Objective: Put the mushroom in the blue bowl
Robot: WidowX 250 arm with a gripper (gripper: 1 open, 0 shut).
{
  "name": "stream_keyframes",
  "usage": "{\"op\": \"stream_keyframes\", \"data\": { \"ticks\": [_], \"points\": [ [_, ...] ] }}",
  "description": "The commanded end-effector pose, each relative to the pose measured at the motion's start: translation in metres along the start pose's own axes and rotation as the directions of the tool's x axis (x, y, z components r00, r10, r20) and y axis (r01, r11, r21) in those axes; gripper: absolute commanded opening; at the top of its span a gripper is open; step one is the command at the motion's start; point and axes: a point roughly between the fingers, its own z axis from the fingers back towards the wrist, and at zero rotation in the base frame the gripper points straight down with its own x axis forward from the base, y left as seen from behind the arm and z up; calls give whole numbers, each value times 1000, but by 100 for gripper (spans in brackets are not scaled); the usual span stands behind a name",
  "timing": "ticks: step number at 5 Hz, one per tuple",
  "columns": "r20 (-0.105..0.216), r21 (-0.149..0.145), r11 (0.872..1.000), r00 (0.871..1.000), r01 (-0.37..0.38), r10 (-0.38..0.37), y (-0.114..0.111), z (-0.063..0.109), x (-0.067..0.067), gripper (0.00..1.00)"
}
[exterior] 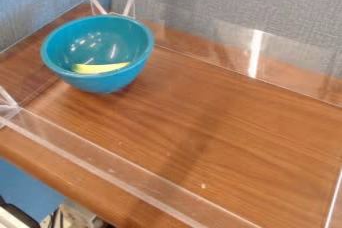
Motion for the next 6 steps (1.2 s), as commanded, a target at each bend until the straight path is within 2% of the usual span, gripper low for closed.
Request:
{"op": "stream_keyframes", "data": {
  "ticks": [1,2,4,5,6],
  "points": [
    [97,63,995,993,-71,65,-6,20,2,0],
    [114,80,984,983,-157,147,-5,6,-7,0],
    [141,94,957,955,-274,259,8,-7,-42,0],
    [155,94,947,944,-307,291,5,-9,-43,100],
    [168,96,938,935,-332,313,-3,-9,-42,100]
  ]
}}
